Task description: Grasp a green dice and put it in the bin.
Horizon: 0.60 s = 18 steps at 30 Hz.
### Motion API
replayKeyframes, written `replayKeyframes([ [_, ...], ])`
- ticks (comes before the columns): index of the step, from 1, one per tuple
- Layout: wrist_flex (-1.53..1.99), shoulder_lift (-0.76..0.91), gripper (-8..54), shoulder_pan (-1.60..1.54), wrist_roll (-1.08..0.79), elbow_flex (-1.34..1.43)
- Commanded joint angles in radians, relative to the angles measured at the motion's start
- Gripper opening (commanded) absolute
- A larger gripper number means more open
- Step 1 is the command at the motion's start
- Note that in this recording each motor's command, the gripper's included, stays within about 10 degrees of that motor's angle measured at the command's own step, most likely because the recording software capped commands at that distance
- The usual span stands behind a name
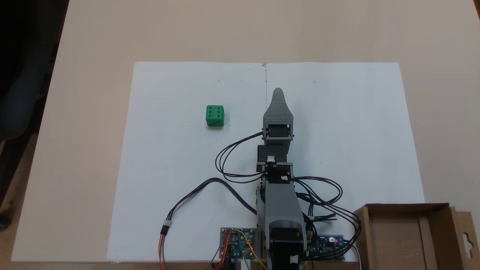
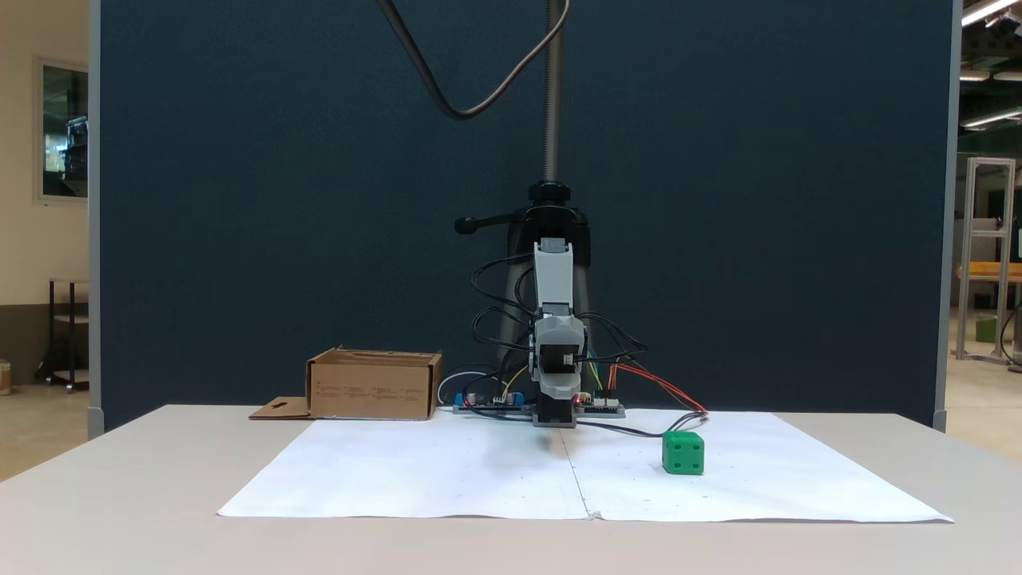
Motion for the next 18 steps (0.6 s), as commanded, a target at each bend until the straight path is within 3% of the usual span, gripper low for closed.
replayKeyframes([
  [1, -0.175, 0.110, 43.1, -0.067, -0.083, 0.175],
  [10, -0.175, 0.110, 43.2, -0.067, -0.084, 0.175],
  [15, -0.175, 0.106, 39.7, -0.086, -0.084, 0.175],
  [17, -0.170, 0.104, 39.7, -0.109, -0.083, 0.103],
  [18, -0.009, 0.103, 39.7, -0.115, -0.083, 0.029],
])
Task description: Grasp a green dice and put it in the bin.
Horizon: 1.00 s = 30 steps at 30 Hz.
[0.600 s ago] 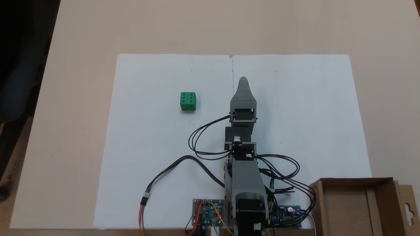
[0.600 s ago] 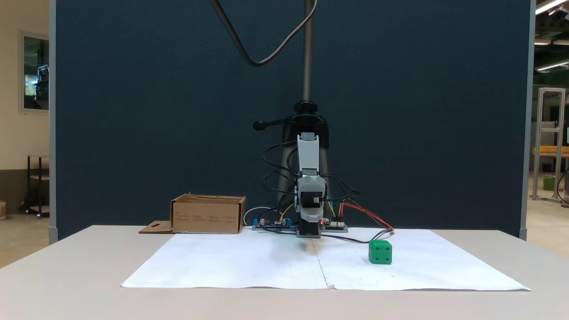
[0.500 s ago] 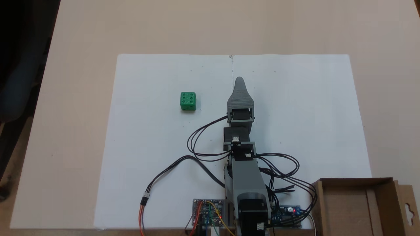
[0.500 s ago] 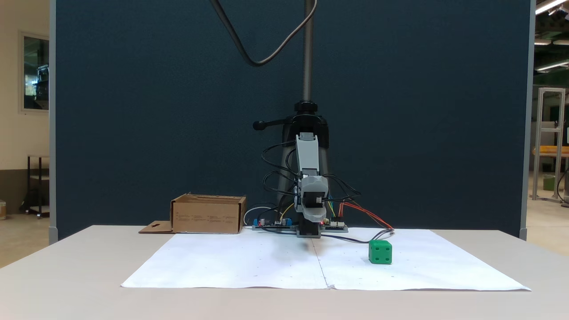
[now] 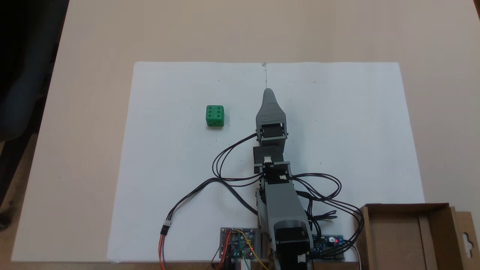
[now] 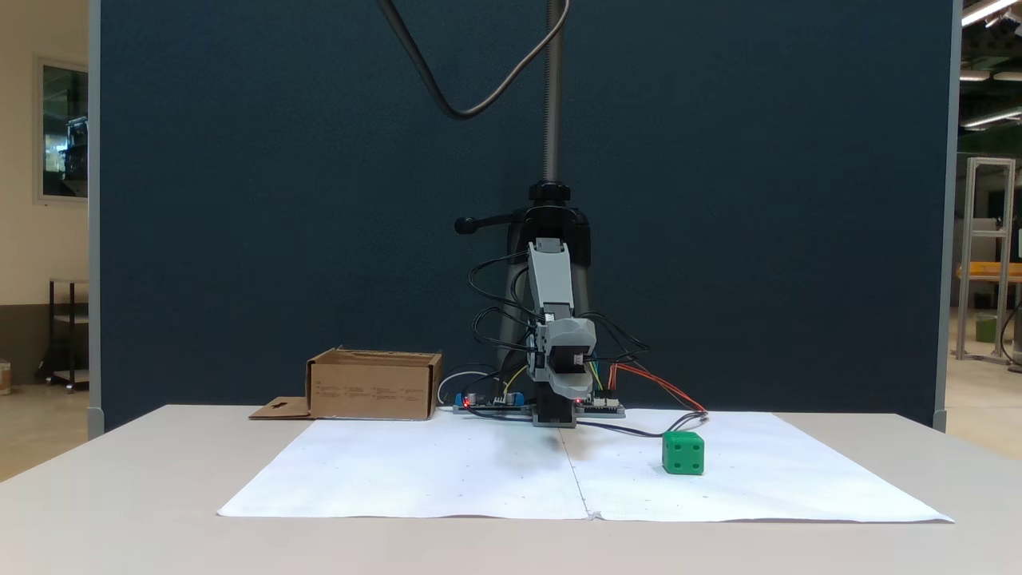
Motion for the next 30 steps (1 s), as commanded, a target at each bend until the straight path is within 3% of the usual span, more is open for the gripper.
replayKeyframes([
  [1, 0.164, 0.103, 39.8, -0.021, -0.080, -0.048],
  [16, 1.078, -0.101, 39.8, -0.072, 0.003, -0.690],
  [30, 1.799, -0.178, 40.0, -0.084, 0.310, -1.160],
])
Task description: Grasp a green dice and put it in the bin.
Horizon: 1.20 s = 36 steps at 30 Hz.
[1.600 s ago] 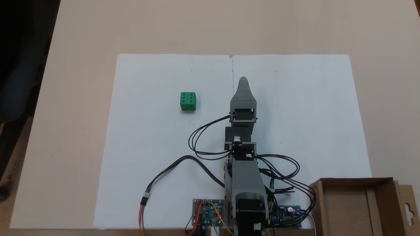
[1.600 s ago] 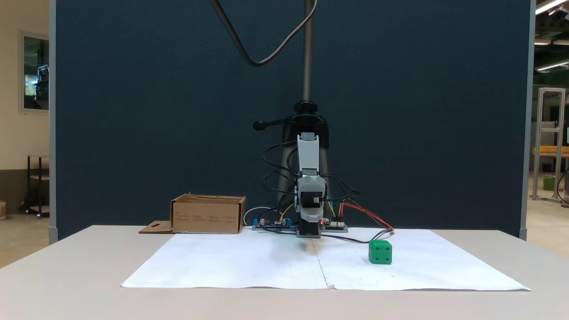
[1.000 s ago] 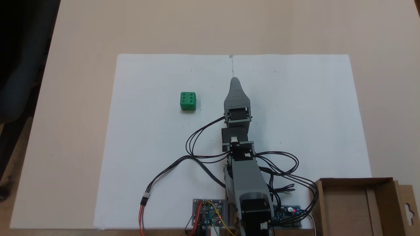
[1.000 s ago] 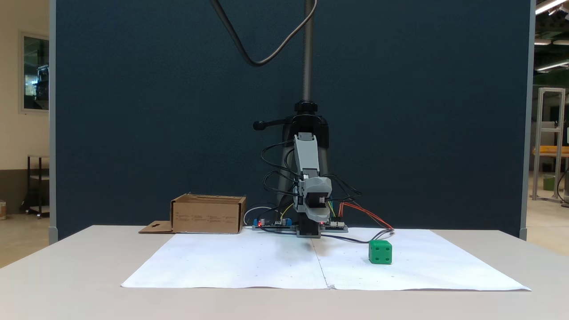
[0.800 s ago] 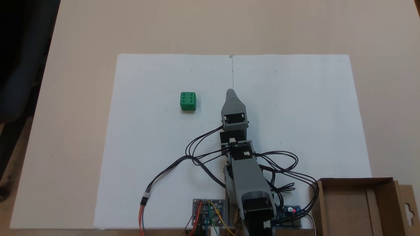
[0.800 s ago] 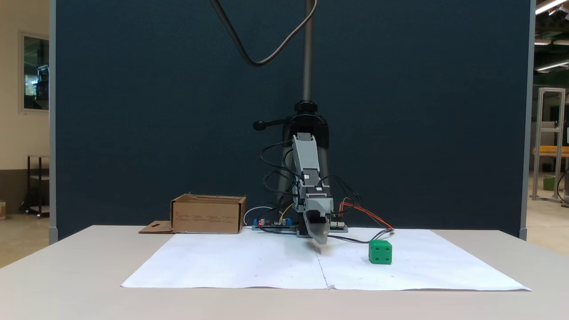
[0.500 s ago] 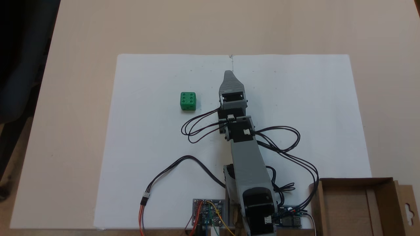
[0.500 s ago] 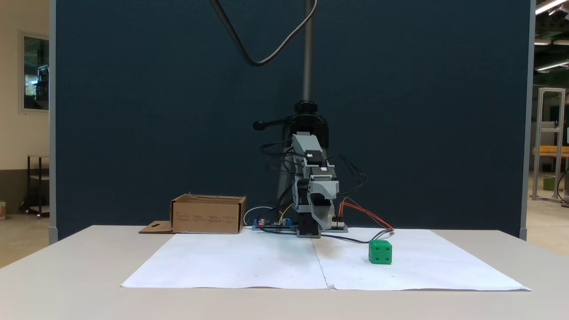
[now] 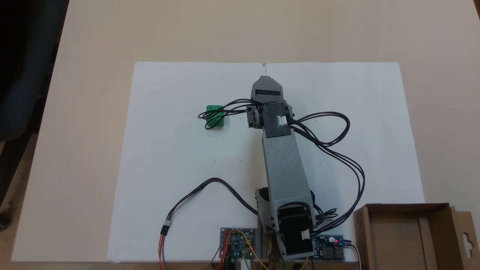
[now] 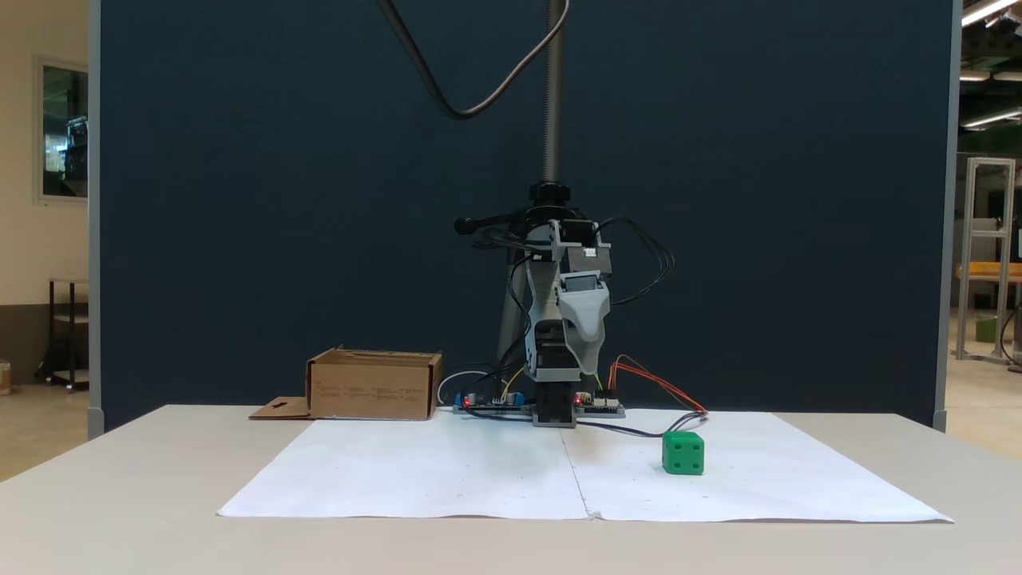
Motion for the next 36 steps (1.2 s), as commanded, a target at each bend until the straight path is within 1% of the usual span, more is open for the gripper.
replayKeyframes([
  [1, 0.112, 0.005, 40.0, -0.012, 0.112, -0.075],
  [4, 0.291, 0.005, 40.1, -0.044, 0.175, -0.107],
  [6, 0.302, 0.006, 40.0, -0.084, 0.221, -0.124],
  [16, 0.308, -0.018, 40.1, -0.209, 0.325, -0.212],
  [32, 0.337, -0.413, 40.2, -0.488, 0.474, -0.638],
  [36, 0.379, -0.430, 40.3, -0.532, 0.541, -0.673],
])
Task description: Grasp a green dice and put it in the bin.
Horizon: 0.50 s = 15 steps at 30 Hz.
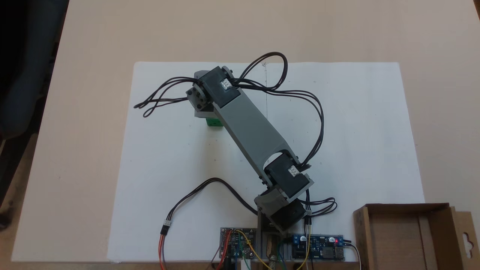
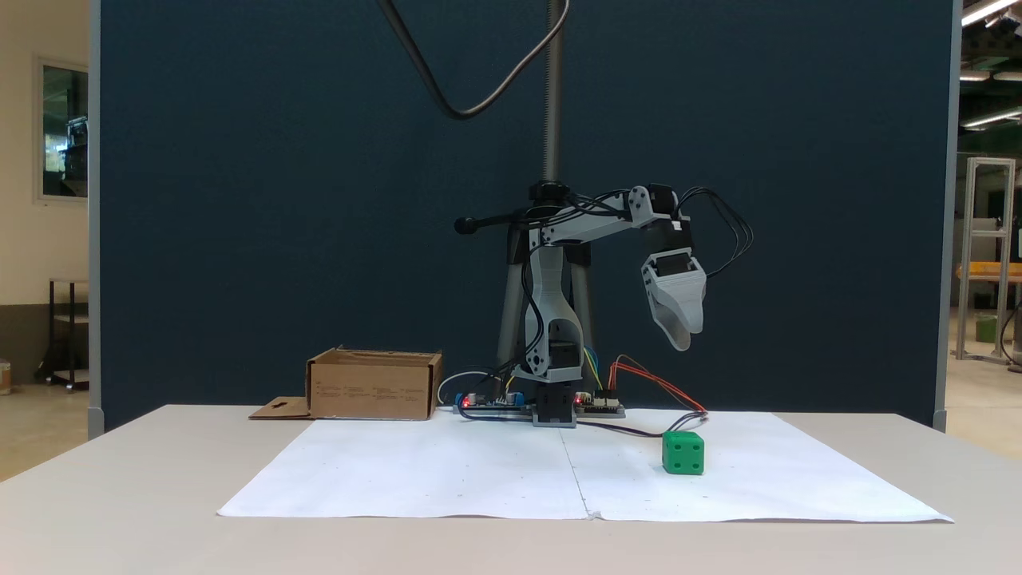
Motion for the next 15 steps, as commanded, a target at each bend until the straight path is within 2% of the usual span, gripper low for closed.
replayKeyframes([
  [1, 0.038, 0.014, 40.3, -0.023, 0.110, -0.069],
  [15, 0.035, -0.083, 42.0, -0.025, 0.115, -0.071],
])
